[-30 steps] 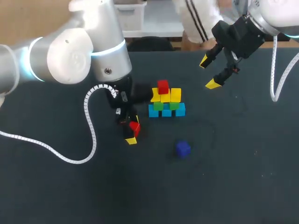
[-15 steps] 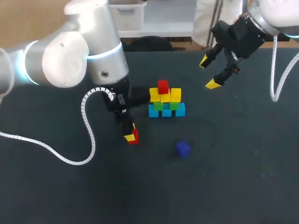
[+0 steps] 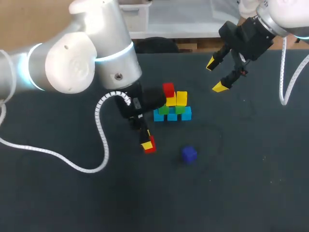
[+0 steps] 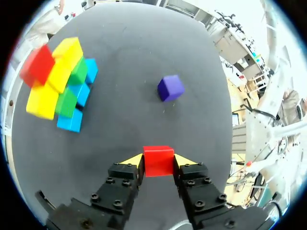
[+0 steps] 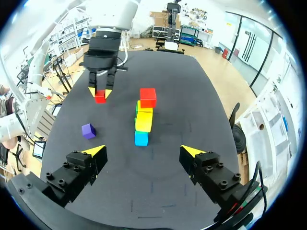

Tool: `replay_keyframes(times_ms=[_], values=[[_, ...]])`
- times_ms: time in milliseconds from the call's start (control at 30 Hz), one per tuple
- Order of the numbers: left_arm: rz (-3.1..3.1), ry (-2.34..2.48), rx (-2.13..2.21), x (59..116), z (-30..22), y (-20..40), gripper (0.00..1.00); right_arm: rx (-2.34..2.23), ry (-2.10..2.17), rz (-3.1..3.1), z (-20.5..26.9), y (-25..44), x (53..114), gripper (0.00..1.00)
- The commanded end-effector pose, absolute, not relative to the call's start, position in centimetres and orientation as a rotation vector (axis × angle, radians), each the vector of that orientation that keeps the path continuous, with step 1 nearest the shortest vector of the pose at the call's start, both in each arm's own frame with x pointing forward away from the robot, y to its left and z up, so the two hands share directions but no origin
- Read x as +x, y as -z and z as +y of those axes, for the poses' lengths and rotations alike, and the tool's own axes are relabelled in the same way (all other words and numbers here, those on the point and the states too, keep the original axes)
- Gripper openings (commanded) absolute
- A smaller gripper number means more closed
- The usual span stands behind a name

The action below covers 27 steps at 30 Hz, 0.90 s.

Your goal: Place the blue cubes, place green cubes on the blue cubes, place the yellow cubes on the green cubes, then place the red cubes on the yellow cubes, and place purple cube on the red cubes.

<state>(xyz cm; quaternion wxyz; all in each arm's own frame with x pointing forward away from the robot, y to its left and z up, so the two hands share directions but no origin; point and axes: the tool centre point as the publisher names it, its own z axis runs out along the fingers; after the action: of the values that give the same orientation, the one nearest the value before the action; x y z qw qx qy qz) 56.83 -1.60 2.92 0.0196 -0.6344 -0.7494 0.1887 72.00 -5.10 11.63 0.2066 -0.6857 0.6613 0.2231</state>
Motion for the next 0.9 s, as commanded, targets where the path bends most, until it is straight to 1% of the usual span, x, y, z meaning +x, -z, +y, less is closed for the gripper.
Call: replay_keyframes(times_ms=[33, 200, 900], values=[[-2.327, -0.523, -1.943, 55.6, -3.2, -3.2, 0.0, -1.91, -0.623, 1.841, -5.1, -11.6, 72.0, 1.0], [-2.318, -0.484, -1.935, 54.6, -4.6, -3.0, 0.0, -1.91, -0.623, 1.841, -5.1, -11.6, 72.0, 1.0], [-2.399, -0.502, -1.905, 54.0, -4.8, -0.3, 0.0, -1.91, -0.623, 1.841, -5.1, -11.6, 72.0, 1.0]])
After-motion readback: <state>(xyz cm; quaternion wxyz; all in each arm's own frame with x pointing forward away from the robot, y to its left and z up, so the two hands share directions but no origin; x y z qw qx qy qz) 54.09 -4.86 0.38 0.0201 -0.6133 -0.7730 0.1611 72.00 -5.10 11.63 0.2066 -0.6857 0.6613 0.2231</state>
